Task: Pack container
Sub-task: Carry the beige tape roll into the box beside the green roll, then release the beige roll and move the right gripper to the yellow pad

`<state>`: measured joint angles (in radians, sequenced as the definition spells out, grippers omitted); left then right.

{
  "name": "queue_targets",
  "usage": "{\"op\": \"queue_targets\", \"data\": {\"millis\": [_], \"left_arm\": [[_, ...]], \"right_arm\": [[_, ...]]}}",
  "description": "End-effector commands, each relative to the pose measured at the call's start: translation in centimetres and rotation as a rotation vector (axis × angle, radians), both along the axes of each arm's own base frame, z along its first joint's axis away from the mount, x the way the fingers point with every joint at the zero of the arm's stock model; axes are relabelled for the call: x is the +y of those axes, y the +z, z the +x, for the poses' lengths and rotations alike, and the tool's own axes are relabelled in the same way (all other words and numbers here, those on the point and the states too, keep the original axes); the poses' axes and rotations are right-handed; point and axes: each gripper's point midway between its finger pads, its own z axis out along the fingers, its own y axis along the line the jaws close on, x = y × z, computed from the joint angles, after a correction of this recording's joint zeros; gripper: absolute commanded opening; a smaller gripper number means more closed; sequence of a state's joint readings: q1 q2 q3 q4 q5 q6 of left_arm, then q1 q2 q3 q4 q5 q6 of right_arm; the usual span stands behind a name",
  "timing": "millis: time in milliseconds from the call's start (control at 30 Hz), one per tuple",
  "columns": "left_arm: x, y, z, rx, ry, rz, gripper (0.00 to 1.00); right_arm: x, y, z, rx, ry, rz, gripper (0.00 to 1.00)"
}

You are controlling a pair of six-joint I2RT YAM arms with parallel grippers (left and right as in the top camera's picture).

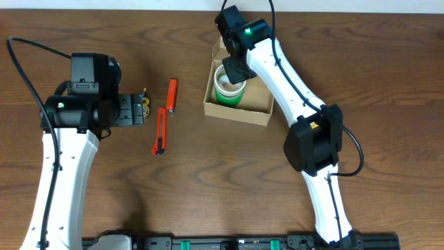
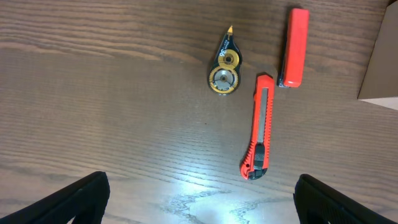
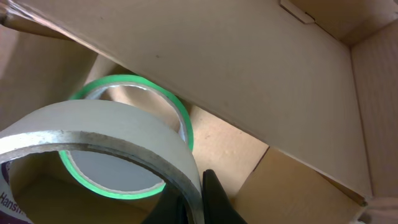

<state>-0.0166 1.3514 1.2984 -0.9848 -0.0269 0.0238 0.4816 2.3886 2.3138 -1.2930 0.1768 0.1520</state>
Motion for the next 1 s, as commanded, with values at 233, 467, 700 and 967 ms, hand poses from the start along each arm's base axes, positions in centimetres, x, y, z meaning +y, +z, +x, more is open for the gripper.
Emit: {"op": "queue_targets", "data": {"millis": [233, 467, 700, 967], "left_arm": [[0.2, 0.7, 0.3, -0.016, 0.001, 0.008, 0.95], [0.2, 0.7, 0.3, -0.016, 0.001, 0.008, 0.95], [0.2, 0.7, 0.3, -0.016, 0.001, 0.009, 0.95], [0.2, 0.7, 0.3, -0.016, 0.001, 0.008, 0.95]], "right_arm": [[-0.4, -1.7, 0.2, 0.013, -0.011, -0.025, 0.01], [-0.4, -3.0, 0.3, 0.029, -0.018, -0.029, 0.1], [-0.2, -3.0, 0.5, 0.021, -0.016, -0.023, 0.27], [-0.2, 3.0, 0.2, -0.064, -0.015, 0.025, 0.24]]}}
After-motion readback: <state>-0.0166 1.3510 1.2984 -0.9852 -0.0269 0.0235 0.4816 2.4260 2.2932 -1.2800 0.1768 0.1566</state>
